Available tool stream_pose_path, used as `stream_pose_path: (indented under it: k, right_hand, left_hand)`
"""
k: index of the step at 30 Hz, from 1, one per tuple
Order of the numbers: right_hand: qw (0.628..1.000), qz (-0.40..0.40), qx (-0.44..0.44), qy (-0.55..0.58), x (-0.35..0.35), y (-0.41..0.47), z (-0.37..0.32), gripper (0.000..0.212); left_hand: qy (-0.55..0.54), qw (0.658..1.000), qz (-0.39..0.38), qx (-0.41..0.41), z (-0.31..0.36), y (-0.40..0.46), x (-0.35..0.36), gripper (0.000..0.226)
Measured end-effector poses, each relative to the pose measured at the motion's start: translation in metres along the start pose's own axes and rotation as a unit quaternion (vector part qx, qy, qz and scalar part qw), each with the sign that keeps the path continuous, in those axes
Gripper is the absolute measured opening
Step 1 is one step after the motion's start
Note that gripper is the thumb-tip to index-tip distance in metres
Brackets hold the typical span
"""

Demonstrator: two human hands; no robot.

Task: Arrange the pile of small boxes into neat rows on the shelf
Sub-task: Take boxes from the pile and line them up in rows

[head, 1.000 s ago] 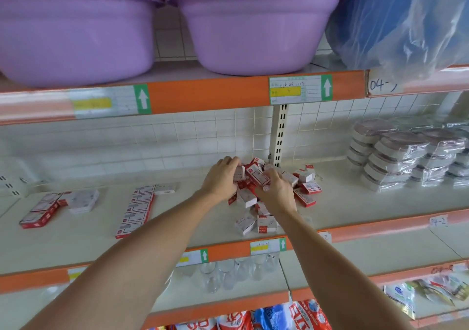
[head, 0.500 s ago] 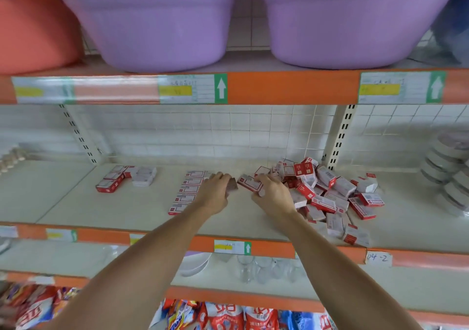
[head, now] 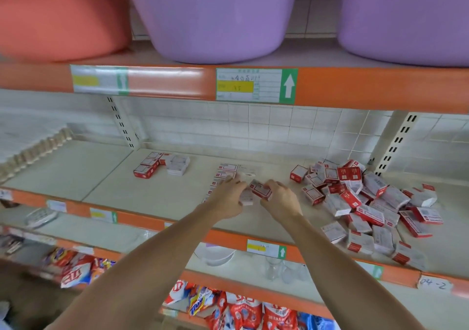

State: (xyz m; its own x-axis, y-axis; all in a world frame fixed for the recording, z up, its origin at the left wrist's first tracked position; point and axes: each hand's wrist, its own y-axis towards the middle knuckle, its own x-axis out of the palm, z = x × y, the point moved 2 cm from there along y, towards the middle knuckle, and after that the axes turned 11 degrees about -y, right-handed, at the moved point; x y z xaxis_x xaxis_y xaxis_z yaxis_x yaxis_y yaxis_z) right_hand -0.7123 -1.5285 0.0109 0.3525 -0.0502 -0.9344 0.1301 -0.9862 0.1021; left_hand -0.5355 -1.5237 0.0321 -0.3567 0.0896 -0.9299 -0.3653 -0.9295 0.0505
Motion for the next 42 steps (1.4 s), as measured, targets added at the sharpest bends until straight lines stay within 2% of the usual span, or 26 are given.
stream_pose_path:
  k: [5,9,12,15,18,21,31,39,42]
  right_hand:
    - [0.999,-0.024,0.025,0.004,0.003,0.005,0.0,0.033]
    - [0.998,-0.05,0.029,-0.001,0.003,0.01,0.0,0.032]
    - [0.998,-0.055,0.03,-0.009,0.001,0.017,0.0,0.029]
    - [0.997,-0.062,0.034,-0.029,0.0,0.022,0.0,0.031]
    - [0.996,-0.063,0.057,-0.019,0.0,0.025,0.0,0.026]
    - [0.995,-0.066,0.078,0.014,0.001,0.029,-0.006,0.024]
    - [0.996,-0.062,0.063,0.006,0.014,0.04,-0.036,0.031]
    - [0.997,-0.052,0.065,0.002,0.024,0.046,-0.042,0.033]
    - [0.999,-0.015,0.046,0.0,0.023,0.047,-0.043,0.029]
  left_hand:
    - [0.025,0.995,-0.091,0.036,0.001,0.005,0.008,0.02]
    - [0.006,0.991,-0.114,0.064,-0.003,0.013,0.008,0.015]
    - [-0.047,0.989,-0.123,0.069,-0.005,0.019,-0.001,0.029]
    - [-0.1,0.99,-0.092,0.036,-0.017,0.022,-0.013,0.03]
    - [-0.086,0.995,-0.039,0.021,-0.04,0.025,-0.02,0.019]
    - [-0.07,0.997,-0.018,0.013,-0.058,0.023,-0.028,0.021]
    - [-0.058,0.998,-0.009,-0.039,-0.102,0.013,-0.038,0.039]
    - [-0.073,0.996,-0.021,-0.05,-0.11,0.011,-0.04,0.028]
    - [-0.087,0.995,-0.019,-0.041,-0.107,0.012,-0.041,0.028]
